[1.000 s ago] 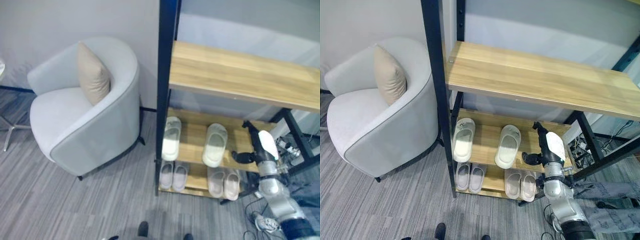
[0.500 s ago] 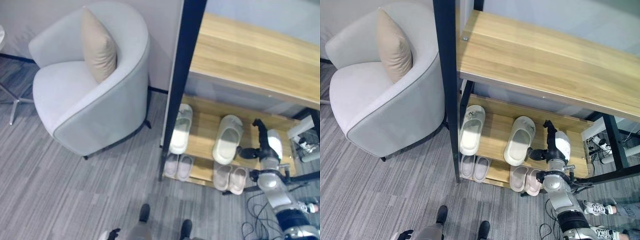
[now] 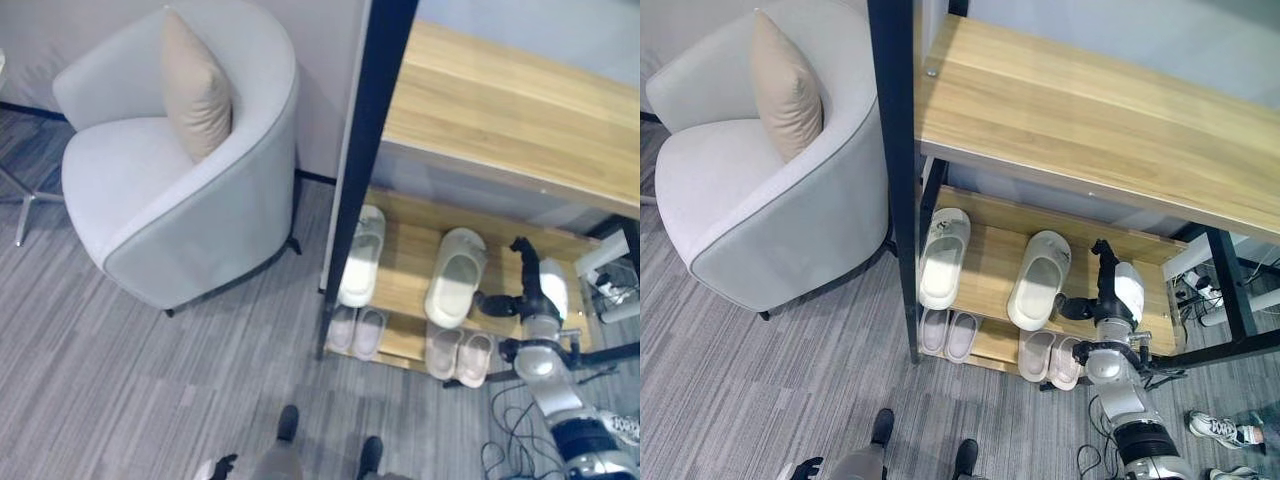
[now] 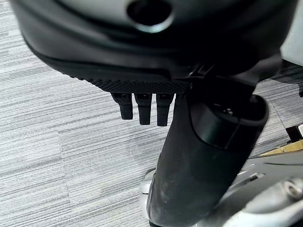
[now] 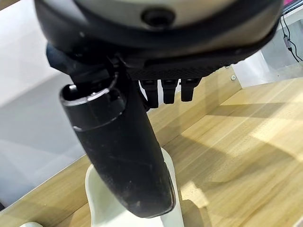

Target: Arrange the slippers neatly on the shoe rack.

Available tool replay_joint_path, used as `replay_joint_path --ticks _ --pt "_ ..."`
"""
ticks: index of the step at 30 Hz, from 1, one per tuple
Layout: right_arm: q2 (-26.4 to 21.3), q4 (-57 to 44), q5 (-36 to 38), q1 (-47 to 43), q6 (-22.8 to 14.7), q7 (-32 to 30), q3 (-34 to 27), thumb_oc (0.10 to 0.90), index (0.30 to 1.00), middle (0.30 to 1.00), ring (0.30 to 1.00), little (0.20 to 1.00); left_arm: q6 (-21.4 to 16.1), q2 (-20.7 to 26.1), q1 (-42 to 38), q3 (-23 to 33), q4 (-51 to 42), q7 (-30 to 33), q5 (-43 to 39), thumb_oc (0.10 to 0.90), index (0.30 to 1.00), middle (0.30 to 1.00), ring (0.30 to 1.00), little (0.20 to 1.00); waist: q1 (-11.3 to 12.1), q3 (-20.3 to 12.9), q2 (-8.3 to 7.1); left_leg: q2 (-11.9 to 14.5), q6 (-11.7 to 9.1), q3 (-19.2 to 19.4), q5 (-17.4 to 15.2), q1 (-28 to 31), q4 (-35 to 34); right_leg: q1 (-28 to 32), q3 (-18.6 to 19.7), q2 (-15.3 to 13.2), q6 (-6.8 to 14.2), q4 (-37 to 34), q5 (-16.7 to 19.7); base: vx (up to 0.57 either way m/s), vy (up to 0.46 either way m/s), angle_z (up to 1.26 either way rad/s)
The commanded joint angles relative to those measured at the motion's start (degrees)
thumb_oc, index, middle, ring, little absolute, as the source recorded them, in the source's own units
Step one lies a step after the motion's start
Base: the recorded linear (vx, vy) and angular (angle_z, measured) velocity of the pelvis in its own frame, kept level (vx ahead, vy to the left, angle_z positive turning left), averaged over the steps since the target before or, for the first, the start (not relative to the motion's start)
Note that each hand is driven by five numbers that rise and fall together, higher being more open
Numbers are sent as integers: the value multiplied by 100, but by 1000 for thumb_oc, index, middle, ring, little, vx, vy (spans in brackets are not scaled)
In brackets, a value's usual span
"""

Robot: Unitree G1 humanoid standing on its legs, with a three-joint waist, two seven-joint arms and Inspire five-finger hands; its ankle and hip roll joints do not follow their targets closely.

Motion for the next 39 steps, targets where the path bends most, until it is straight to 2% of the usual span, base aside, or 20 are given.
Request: replay_joint_path --ticks 1,20,28,36,39 --pt "-455 103 107 -795 -249 -396 -64 800 900 900 900 900 -170 -77 -281 -290 271 153 -100 800 900 900 900 900 160 -98 166 48 140 -449 -793 324 -14 -21 -80 -42 204 186 -409 0 0 0" --pt "-581 582 275 -1419 -253 -632 123 800 900 900 900 900 -251 -43 -421 -484 179 246 -213 800 900 900 900 900 310 265 162 14 132 -569 -701 22 51 -249 -136 -51 196 222 -356 -3 4 2" --pt "-649 918 342 -1900 -226 -632 378 800 900 900 900 900 -277 -23 -462 -548 123 303 -315 800 900 900 900 900 372 375 181 -5 126 -597 -696 -33 97 -304 -136 -57 181 255 -350 -1 4 1" --pt "-555 942 318 -1991 -191 -569 519 800 900 900 900 900 -279 -58 -425 -573 73 316 -348 800 900 900 900 900 376 386 220 -21 138 -602 -711 -53 117 -321 -146 -83 188 271 -349 0 0 0" --pt "-535 1075 345 -2006 -200 -554 556 659 688 688 688 688 -288 -61 -419 -595 59 322 -344 800 900 900 900 900 380 393 226 -39 146 -617 -715 -64 125 -319 -158 -95 193 277 -348 0 0 0"
